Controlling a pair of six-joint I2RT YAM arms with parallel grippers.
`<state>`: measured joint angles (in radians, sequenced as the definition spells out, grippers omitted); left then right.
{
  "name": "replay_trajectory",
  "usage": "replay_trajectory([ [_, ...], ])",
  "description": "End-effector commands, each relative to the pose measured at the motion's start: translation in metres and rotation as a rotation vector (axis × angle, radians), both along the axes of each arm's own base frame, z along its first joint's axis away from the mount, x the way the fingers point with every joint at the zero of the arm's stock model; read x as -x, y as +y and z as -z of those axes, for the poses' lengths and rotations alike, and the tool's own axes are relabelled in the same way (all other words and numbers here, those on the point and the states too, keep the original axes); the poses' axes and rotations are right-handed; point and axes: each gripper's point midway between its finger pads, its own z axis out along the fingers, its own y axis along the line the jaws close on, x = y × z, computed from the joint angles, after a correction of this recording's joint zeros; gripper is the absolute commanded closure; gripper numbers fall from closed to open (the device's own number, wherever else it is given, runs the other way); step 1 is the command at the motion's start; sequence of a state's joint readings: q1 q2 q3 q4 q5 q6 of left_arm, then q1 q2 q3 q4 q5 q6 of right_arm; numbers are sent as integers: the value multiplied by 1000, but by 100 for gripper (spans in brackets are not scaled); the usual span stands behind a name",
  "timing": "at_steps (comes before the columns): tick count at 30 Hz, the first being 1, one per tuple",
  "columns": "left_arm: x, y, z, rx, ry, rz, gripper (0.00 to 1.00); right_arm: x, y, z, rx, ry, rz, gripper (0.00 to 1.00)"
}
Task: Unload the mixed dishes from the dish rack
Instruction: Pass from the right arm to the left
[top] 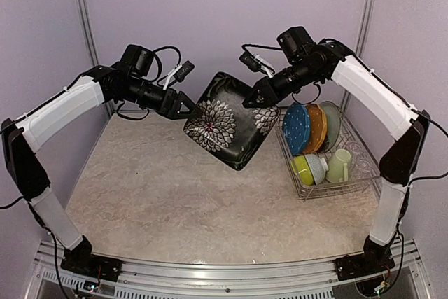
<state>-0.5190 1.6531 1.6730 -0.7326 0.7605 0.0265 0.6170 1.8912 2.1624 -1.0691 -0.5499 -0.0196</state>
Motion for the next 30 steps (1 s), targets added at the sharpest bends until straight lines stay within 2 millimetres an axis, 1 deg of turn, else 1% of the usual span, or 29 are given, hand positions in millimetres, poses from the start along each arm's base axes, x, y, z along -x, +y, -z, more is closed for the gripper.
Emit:
replay_trajectory([
  [1, 5, -7, 9, 1, 47, 44, 29, 4, 19, -33, -143, -57, -77, 100],
  [3, 5, -8, 13, 1, 47, 56, 39, 7, 22, -33, -159, -51, -97, 100],
  [4, 5, -8, 14, 0, 48, 58, 46, 7, 23, -34, -174, -34, -94, 100],
  [6, 5, -8, 16, -5, 46, 60, 54, 10, 25, -32, -191, -12, -104, 100],
  [9, 5, -7, 19, -14, 56, 63, 62, 12, 26, -27, -183, 4, -111, 100],
  [14, 5, -9, 24, -19, 85, 64, 73, 15, 28, -21, -174, 16, -131, 100],
  [17, 4, -10, 25, -17, 101, 60, 81, 16, 30, -17, -175, 28, -141, 100],
  [20, 3, -11, 26, -13, 124, 53, 92, 18, 31, -13, -180, 46, -152, 100],
  [21, 3, -11, 26, -12, 128, 52, 94, 18, 31, -12, -181, 50, -154, 100],
  [25, 2, -13, 26, 2, 166, 37, 96, 17, 33, -8, -187, 58, -151, 100],
  [27, 3, -15, 26, 15, 189, 39, 100, 16, 33, -7, -190, 57, -147, 100],
  [29, 3, -15, 26, 26, 211, 30, 100, 13, 33, -5, -184, 56, -133, 100],
  [30, 1, -15, 27, 30, 230, 16, 100, 12, 33, -6, -183, 49, -125, 95],
])
